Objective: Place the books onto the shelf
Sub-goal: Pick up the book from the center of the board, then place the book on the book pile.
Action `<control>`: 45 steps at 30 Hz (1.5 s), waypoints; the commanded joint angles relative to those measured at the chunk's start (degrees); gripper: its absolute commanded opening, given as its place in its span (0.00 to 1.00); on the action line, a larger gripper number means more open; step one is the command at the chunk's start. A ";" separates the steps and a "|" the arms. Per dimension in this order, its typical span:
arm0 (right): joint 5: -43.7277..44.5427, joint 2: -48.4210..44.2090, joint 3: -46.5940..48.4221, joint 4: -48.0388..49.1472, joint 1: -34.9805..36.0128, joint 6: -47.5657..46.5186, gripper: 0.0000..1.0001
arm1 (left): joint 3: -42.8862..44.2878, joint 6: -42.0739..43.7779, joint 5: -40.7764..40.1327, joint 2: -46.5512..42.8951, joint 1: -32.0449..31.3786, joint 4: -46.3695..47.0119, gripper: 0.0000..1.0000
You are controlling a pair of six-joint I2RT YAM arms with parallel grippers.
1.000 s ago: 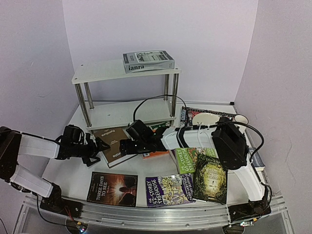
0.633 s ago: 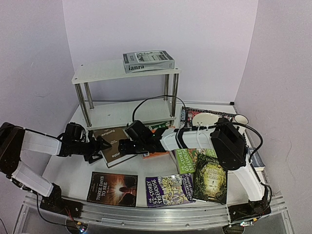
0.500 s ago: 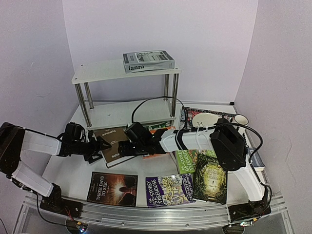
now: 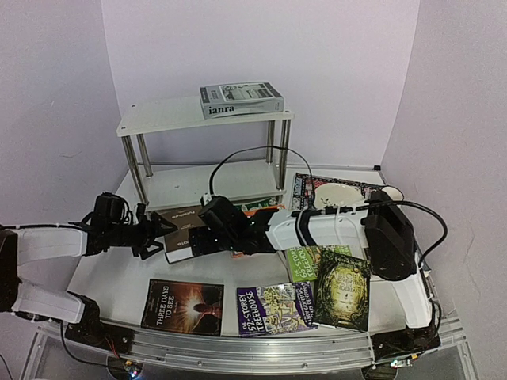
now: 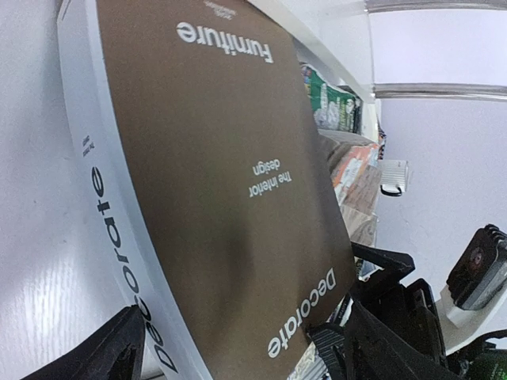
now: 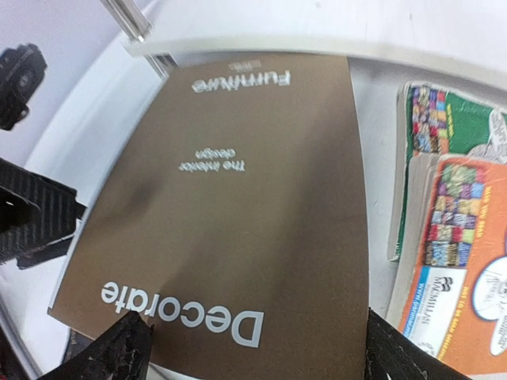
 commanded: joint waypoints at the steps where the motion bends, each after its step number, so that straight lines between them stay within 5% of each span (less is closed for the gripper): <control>1: -0.61 -7.34 -3.96 1.04 2.77 -1.88 0.88 | 1.53 -0.01 4.82 -6.73 -0.43 -2.22 0.88; 13: -0.13 -19.61 -19.50 0.24 6.53 1.91 0.88 | -6.58 -7.98 11.25 -19.15 -2.28 -4.90 0.86; 26: 2.88 -26.08 -28.47 -2.07 8.86 6.22 0.92 | -6.03 -7.89 5.09 -25.39 -5.49 -12.94 0.88; 35: 6.69 -27.21 -28.19 -2.96 8.78 3.42 0.97 | -4.75 -4.07 -2.91 -21.28 -5.44 -13.42 1.00; 45: -4.06 -21.62 -21.02 -5.14 4.53 8.56 0.95 | -6.35 -5.17 -0.86 -12.39 -5.26 0.49 1.00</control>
